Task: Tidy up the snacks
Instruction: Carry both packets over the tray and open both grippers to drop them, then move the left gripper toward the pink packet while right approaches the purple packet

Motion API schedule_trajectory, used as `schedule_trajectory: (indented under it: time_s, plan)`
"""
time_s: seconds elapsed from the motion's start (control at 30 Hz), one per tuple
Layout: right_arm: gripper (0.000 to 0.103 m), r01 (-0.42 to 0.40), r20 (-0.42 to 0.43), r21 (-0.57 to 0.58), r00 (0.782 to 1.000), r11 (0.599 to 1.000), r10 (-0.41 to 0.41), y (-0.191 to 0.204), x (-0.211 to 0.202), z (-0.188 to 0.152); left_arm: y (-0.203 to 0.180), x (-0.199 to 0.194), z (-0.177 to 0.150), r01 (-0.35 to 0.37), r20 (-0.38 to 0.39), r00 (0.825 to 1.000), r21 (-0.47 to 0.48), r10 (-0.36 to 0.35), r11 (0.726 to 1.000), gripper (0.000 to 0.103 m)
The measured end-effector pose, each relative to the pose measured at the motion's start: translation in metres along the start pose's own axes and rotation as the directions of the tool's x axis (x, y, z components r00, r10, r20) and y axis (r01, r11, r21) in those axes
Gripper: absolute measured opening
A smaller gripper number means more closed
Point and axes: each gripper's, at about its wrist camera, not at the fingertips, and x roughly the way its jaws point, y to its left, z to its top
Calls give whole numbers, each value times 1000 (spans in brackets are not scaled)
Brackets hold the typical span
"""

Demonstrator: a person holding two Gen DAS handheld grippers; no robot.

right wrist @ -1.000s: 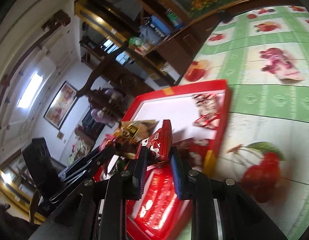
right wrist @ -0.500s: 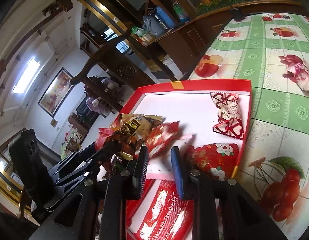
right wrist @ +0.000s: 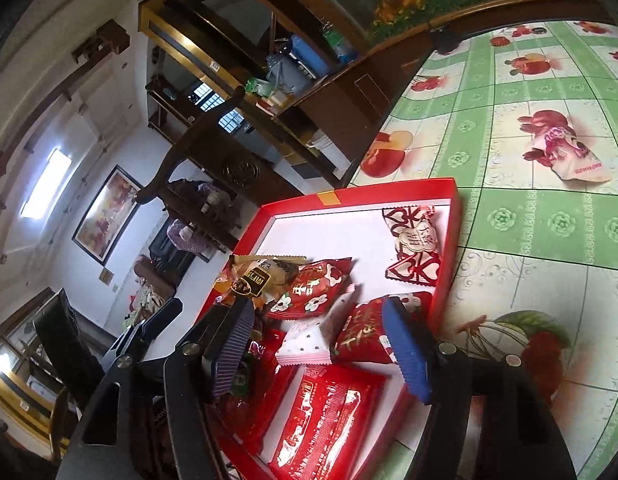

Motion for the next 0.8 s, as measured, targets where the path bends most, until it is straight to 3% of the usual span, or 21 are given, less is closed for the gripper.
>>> schedule_trajectory:
  time_s: [0.13,0.8]
  plan:
    - [76,26,16,-5,1000,1000,-26,-3,-8,0,-5,-4,2,-23,5,1000,10,23,1000,80]
    - [79,105,164,90,979,990,-119,-58,-85,14,-32,-18,11,-45,30,999,73,43,996,81]
